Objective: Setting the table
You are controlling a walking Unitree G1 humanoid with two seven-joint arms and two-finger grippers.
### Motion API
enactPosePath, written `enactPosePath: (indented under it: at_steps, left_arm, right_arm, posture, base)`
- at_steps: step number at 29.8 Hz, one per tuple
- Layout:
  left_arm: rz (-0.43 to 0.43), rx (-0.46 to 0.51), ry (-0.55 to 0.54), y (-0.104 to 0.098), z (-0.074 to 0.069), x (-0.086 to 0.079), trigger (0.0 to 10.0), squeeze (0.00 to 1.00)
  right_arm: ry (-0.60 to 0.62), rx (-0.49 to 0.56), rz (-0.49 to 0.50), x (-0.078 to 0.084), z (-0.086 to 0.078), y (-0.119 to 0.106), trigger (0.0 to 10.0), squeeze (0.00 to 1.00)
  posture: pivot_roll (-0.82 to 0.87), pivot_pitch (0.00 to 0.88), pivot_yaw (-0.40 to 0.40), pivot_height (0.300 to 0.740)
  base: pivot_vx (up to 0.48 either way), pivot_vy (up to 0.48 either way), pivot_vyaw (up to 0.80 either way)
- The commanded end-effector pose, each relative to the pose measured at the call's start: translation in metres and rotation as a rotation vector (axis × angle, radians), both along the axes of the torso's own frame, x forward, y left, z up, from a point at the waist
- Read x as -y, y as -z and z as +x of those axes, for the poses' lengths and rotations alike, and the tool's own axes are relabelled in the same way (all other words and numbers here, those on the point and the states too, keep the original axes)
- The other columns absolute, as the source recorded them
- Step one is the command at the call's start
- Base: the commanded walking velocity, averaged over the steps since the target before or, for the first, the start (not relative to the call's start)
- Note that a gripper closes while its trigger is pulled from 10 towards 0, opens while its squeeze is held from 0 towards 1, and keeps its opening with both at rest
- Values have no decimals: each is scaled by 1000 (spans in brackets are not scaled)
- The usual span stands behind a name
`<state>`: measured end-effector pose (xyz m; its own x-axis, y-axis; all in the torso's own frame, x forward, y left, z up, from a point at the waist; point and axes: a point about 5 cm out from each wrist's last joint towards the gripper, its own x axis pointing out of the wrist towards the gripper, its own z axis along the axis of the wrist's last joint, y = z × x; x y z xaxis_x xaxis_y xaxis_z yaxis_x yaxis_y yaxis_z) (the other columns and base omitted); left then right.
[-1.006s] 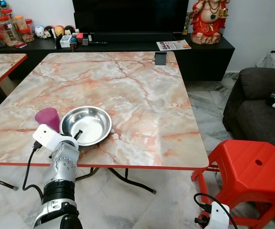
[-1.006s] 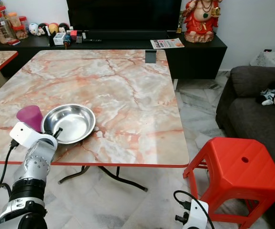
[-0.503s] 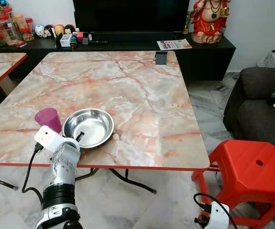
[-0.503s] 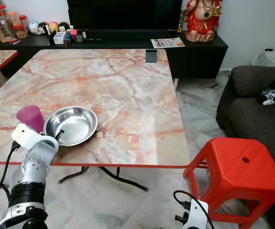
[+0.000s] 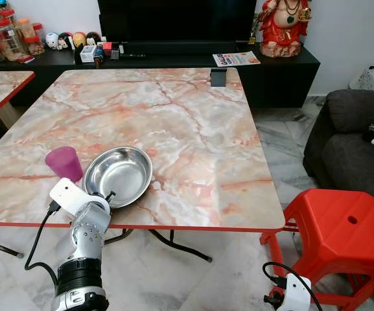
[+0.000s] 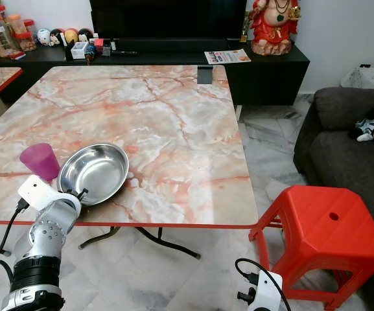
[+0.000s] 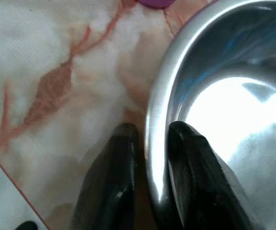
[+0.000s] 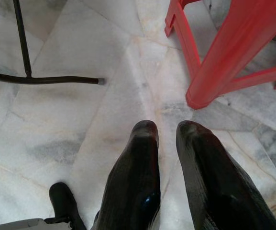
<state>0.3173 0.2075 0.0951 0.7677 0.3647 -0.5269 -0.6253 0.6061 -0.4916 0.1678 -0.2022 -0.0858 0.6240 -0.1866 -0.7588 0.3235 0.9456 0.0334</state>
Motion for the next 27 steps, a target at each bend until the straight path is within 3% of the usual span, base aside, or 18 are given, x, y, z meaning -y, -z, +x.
enactPosePath:
  at_steps: [1, 15, 27]
  left_arm:
    - [6, -28, -1, 3, -2, 0, 10000, 0]
    - [85, 78, 10, -22, 5, -3, 10000, 0]
    - [88, 86, -8, -26, -3, -10, 10000, 0]
  right_arm:
    - [4, 0, 1, 0, 0, 0, 10000, 0]
    - [-1, 0, 1, 0, 1, 0, 10000, 0]
    - [-1, 2, 2, 0, 1, 0, 10000, 0]
  posture:
    - [-46, 0, 22, 740]
    - [-40, 0, 20, 740]
    - [-35, 0, 15, 740]
  base:
    - [0, 0, 0]
    - [0, 0, 0]
    - [0, 0, 0]
